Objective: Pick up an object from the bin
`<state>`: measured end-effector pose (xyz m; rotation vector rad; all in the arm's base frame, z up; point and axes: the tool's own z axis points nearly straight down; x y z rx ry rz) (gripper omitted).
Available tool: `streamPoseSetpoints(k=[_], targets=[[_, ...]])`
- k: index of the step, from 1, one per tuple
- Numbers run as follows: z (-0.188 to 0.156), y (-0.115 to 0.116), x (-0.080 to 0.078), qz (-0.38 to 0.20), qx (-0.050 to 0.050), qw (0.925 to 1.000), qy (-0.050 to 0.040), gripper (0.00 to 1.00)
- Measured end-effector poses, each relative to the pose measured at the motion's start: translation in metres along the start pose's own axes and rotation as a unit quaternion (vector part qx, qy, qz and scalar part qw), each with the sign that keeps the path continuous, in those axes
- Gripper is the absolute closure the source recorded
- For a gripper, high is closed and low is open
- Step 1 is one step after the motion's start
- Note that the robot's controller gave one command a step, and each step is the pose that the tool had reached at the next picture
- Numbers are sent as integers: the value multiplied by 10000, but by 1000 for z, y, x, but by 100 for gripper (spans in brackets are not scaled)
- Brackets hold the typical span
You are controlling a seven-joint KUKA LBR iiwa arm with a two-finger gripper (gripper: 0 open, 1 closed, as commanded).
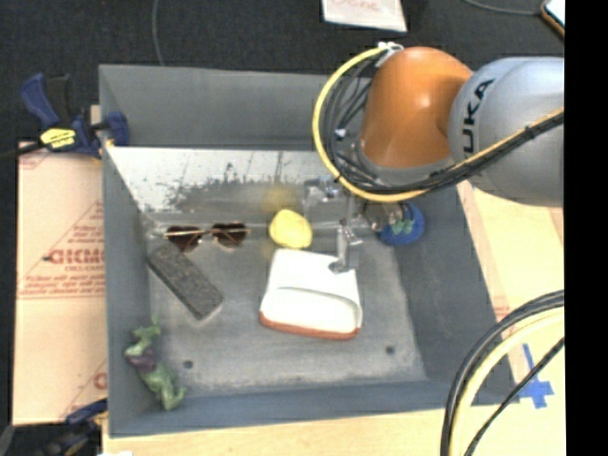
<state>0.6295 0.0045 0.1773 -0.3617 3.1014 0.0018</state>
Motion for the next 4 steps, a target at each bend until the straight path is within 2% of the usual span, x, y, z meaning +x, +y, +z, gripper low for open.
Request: streamPoseSetpoints(k=[1,2,3,4], targets=[[91,2,34,596,-1,9982,-7,0],[6,0,11,-104,22,9999,-94,0],[83,8,46,530,-14,9986,55,0],[1,1,30,66,50,9997,-217,0]])
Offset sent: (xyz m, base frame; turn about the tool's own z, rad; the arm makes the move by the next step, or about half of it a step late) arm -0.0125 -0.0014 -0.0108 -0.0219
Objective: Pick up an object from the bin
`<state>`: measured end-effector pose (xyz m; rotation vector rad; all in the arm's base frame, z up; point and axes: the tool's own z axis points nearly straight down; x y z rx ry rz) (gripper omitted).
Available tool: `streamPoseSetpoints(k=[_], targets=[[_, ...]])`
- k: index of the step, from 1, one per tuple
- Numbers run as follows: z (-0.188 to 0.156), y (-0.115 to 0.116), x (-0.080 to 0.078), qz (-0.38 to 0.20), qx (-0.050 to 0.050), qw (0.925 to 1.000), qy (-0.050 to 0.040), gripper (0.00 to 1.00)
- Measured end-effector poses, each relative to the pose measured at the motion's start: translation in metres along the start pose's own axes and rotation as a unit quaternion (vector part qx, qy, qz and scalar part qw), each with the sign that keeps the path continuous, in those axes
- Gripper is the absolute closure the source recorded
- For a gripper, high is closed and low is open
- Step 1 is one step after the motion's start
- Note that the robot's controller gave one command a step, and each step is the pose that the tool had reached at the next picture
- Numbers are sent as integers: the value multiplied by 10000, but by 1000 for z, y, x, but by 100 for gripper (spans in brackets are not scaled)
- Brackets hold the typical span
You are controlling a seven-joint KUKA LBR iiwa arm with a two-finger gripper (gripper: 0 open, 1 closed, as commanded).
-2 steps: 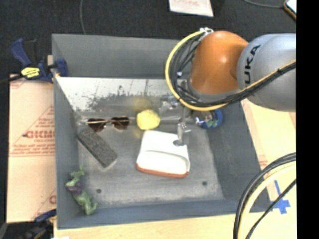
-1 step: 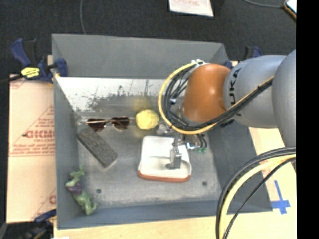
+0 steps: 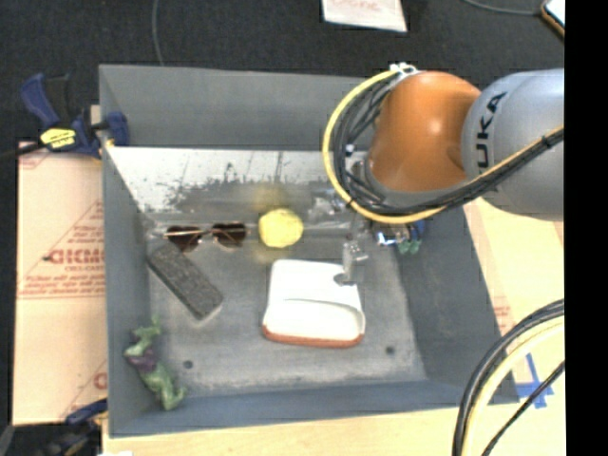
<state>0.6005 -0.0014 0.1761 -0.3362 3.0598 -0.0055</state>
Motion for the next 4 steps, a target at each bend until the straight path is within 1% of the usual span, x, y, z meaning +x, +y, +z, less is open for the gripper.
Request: streamPoseSetpoints(k=[1,2,3,4], targets=[[67,19,21,339,-56,9991,258,0],[80,29,-1,1105,-10,9938,85,0],[71,10,24,434,-39,9988,216,0],[40,24,-10,661,-26,9978,77,0]])
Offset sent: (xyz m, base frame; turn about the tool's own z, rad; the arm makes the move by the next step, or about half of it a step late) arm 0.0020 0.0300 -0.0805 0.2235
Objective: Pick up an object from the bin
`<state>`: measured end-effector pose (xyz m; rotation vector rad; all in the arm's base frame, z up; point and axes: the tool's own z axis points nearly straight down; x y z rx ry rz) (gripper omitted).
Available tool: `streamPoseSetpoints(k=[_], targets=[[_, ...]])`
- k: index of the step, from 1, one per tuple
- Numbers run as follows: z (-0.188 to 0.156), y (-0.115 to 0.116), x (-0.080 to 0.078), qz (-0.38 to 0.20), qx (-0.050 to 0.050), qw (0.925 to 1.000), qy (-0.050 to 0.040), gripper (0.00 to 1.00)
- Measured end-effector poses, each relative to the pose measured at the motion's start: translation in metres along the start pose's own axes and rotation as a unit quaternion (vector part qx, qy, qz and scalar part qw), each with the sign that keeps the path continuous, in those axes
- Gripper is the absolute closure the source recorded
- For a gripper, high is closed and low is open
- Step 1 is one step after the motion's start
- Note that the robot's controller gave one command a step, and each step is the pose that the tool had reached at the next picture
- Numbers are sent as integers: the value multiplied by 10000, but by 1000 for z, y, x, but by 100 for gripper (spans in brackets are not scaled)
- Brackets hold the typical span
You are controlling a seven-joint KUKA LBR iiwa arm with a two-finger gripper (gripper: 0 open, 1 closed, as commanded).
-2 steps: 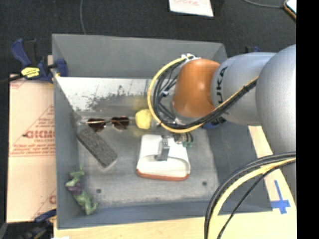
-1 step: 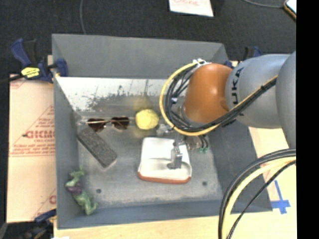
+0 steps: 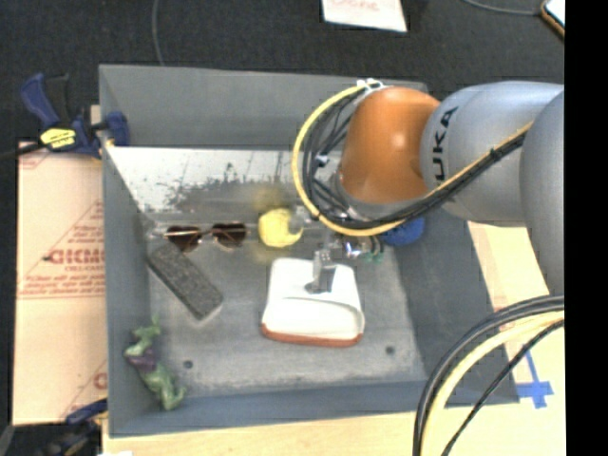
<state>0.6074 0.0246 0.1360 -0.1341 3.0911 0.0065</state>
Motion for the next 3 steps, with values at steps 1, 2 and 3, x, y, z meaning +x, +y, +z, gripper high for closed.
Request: streamPoseSetpoints(k=[1,2,3], targets=[[29,-14,26,44,0,9999,126,0],[42,-18,85,221,0,9998,1,100],[42,-18,85,220,0,9998,1,100]])
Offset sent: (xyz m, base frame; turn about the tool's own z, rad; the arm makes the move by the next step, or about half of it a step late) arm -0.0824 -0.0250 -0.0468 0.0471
